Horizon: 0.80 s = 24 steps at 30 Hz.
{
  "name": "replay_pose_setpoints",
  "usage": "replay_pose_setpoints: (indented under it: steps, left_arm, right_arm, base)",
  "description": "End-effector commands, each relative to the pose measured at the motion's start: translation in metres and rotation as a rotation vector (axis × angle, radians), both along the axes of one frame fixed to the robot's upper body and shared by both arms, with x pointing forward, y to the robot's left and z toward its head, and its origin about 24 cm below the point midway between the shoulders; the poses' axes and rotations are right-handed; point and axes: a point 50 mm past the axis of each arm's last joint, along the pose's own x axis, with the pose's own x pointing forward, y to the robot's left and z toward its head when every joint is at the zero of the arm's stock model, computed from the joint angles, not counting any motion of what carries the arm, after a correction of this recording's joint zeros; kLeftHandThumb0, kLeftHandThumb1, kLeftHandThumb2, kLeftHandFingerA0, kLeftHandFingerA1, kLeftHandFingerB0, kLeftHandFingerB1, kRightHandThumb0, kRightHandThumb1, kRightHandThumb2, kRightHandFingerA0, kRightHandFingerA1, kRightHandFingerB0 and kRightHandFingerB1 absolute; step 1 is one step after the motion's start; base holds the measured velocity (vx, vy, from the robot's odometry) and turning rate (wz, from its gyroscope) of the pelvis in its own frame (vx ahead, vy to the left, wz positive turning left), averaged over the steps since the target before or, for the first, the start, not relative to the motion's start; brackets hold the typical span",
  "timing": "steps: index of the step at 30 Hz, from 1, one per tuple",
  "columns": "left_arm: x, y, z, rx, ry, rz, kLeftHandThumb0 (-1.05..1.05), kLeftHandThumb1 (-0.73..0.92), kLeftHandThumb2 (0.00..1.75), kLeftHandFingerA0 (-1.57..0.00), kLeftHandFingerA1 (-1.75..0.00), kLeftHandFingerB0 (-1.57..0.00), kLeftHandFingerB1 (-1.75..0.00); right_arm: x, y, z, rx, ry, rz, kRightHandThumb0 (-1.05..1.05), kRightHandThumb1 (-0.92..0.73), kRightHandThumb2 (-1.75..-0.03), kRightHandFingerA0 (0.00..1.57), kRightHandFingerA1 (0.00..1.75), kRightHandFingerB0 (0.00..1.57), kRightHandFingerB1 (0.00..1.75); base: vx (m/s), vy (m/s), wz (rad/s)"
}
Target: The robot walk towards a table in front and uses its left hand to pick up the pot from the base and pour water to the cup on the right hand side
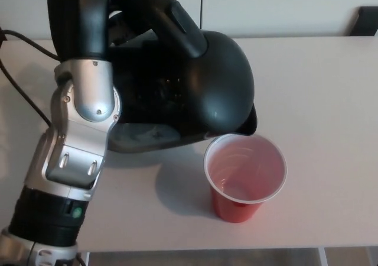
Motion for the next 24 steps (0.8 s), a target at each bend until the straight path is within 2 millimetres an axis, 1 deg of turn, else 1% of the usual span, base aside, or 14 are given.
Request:
replay_pose_setpoints:
  steps: [1, 2, 3, 5, 6, 8, 12, 13, 14, 18, 19, 24]
  left_arm:
    - [-0.006, -0.002, 0.02, 0.082, -0.169, 0.017, -0.06, 0.59, 0.55, -0.83, -1.75, -0.61, -1.75]
    - [-0.007, -0.003, 0.025, 0.129, -0.217, 0.021, -0.06, 0.59, 0.55, -0.83, -1.75, -0.61, -1.75]
    - [-0.008, -0.003, 0.029, 0.154, -0.248, 0.021, -0.06, 0.59, 0.54, -0.82, -1.75, -0.6, -1.75]
    - [-0.008, -0.003, 0.03, 0.166, -0.263, 0.021, -0.06, 0.59, 0.54, -0.82, -1.75, -0.6, -1.75]
    - [-0.009, -0.003, 0.033, 0.187, -0.285, 0.021, -0.1, 0.6, 0.56, -0.82, -1.75, -0.62, -1.75]
    - [-0.01, -0.003, 0.038, 0.227, -0.335, 0.024, -0.1, 0.59, 0.56, -0.83, -1.75, -0.63, -1.75]
    - [-0.011, -0.002, 0.041, 0.248, -0.357, 0.033, -0.13, 0.59, 0.57, -0.83, -1.75, -0.64, -1.75]
    - [-0.011, 0.0, 0.043, 0.253, -0.371, 0.03, -0.09, 0.59, 0.56, -0.83, -1.75, -0.64, -1.75]
    - [-0.013, 0.004, 0.045, 0.26, -0.391, 0.027, -0.09, 0.59, 0.56, -0.83, -1.75, -0.64, -1.75]
    - [-0.012, 0.005, 0.047, 0.264, -0.397, 0.024, -0.09, 0.59, 0.56, -0.83, -1.75, -0.64, -1.75]
    - [-0.013, 0.007, 0.051, 0.278, -0.412, 0.021, -0.07, 0.59, 0.56, -0.84, -1.75, -0.64, -1.75]
    - [-0.014, 0.009, 0.055, 0.287, -0.433, 0.014, -0.08, 0.59, 0.55, -0.84, -1.75, -0.63, -1.75]
  right_arm:
    - [-0.001, -0.005, 0.001, -0.014, 0.017, 0.002, -0.25, -0.41, -0.86, 0.36, 0.58, 0.17, 0.49]
    - [-0.001, -0.005, 0.001, -0.001, 0.013, 0.008, -0.25, -0.41, -0.86, 0.36, 0.58, 0.17, 0.49]
    - [0.0, -0.004, 0.002, -0.007, 0.012, 0.013, -0.28, -0.6, -0.58, 0.44, 0.43, 0.29, 0.34]
    - [0.0, -0.004, 0.002, -0.009, 0.011, 0.015, -0.28, -0.6, -0.58, 0.44, 0.43, 0.29, 0.34]
    - [0.001, -0.004, 0.002, -0.012, 0.015, 0.009, -0.28, -0.59, -0.58, 0.46, 0.43, 0.31, 0.35]
    - [0.002, -0.004, 0.001, -0.017, 0.021, 0.006, -0.28, -0.59, -0.58, 0.45, 0.43, 0.31, 0.35]
    - [0.002, -0.005, 0.001, -0.018, 0.018, 0.016, -0.28, -0.6, -0.58, 0.44, 0.43, 0.3, 0.35]
    - [0.002, -0.005, 0.001, -0.014, 0.015, 0.017, -0.23, -0.4, -0.86, 0.35, 0.58, 0.18, 0.49]
    - [0.002, -0.006, 0.002, -0.007, 0.01, 0.018, -0.23, -0.4, -0.86, 0.35, 0.58, 0.18, 0.49]
    - [0.003, -0.007, 0.002, -0.008, 0.009, 0.016, -0.24, -0.4, -0.86, 0.36, 0.58, 0.19, 0.49]
    - [0.004, -0.006, 0.002, -0.012, 0.011, 0.015, -0.27, -0.59, -0.57, 0.47, 0.45, 0.31, 0.36]
    - [0.003, -0.007, 0.002, -0.022, 0.015, 0.031, -0.29, -0.6, -0.58, 0.45, 0.44, 0.31, 0.35]
  base:
    - [0.0, 0.0, 0.0]
    - [0.0, 0.0, 0.0]
    - [0.0, 0.0, 0.0]
    - [0.0, 0.0, 0.0]
    - [0.0, 0.0, 0.0]
    - [0.0, 0.0, 0.0]
    - [0.0, 0.0, 0.0]
    - [0.0, 0.0, 0.0]
    - [0.0, 0.0, 0.0]
    - [0.0, 0.0, 0.0]
    - [0.0, 0.0, 0.0]
    - [0.0, 0.0, 0.0]
